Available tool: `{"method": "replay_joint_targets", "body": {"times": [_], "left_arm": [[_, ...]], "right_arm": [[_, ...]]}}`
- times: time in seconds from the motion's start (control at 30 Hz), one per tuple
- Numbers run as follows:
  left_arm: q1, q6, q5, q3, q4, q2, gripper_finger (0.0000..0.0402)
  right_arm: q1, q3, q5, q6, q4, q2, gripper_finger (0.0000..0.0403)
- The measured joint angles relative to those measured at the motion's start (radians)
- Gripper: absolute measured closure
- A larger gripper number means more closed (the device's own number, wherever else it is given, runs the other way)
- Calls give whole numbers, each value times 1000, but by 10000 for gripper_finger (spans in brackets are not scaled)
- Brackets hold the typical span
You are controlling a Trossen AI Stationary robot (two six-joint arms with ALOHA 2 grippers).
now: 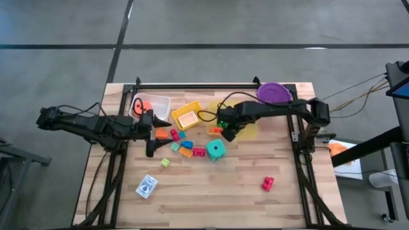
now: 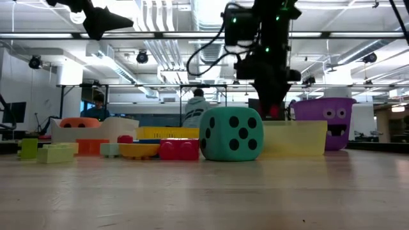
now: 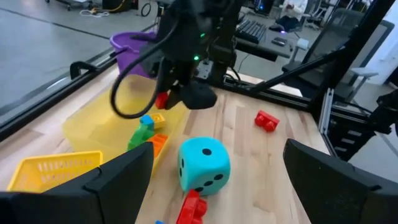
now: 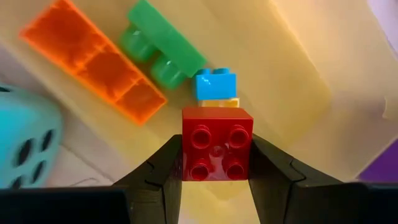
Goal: Pick & Place Toys
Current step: Put the red game piece into the yellow bin
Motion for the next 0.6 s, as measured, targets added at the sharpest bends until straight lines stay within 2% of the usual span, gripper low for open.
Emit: {"method": "replay_joint_targets", "body": {"times": [0.3, 0.6], "left_arm": [[0, 10, -30, 0, 6, -5, 43], [5, 12, -155, 0, 6, -5, 43]], "right_arm": [[-90, 4, -56, -204, 215, 42, 271], [-155, 10, -107, -308, 219, 44, 271]]}}
